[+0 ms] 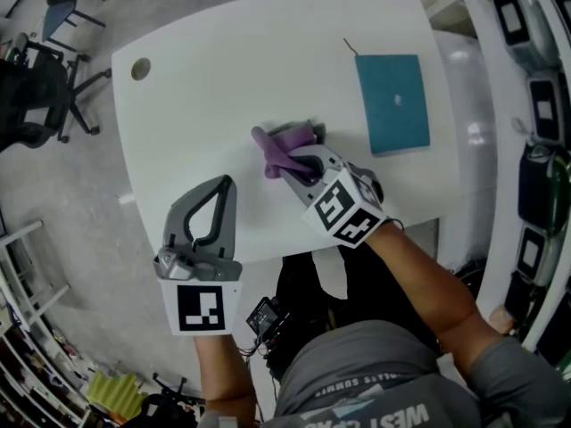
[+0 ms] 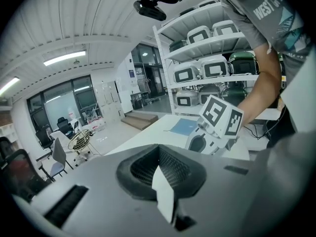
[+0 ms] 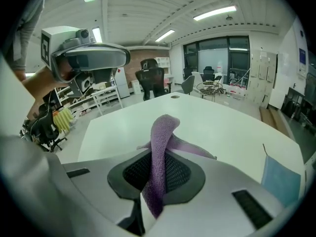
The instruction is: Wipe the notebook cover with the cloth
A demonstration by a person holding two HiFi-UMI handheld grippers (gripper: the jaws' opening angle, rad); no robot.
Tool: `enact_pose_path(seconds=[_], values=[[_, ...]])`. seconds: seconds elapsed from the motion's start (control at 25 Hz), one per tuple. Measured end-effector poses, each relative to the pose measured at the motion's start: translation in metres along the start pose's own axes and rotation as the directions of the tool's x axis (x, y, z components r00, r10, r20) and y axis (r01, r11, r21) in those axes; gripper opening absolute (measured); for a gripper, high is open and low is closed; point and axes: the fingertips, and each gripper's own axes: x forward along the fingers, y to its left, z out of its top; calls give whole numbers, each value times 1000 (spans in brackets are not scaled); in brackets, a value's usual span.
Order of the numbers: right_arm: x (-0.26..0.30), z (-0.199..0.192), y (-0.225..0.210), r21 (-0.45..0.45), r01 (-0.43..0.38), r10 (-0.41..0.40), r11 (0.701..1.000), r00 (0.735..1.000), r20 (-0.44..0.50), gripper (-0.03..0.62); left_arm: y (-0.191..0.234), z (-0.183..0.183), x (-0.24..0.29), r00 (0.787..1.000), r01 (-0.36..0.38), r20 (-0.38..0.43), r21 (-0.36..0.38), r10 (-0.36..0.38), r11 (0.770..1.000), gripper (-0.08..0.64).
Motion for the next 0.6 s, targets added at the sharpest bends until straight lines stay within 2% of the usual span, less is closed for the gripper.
enact_pose_path(seconds=[0.2, 0.44, 0.6], values=[[-25, 3, -21, -10, 45, -45, 999, 999, 30, 67, -5, 19, 15, 1000, 24, -1, 24, -24, 999, 3], [-63, -15, -58, 29, 129, -130, 991, 991, 37, 67, -15, 45, 41, 998, 64, -1, 54, -64, 996, 3], [-91, -43, -89, 68, 185, -187, 980, 982, 25, 69, -28, 65, 69, 994, 105, 1, 80, -106, 991, 3]])
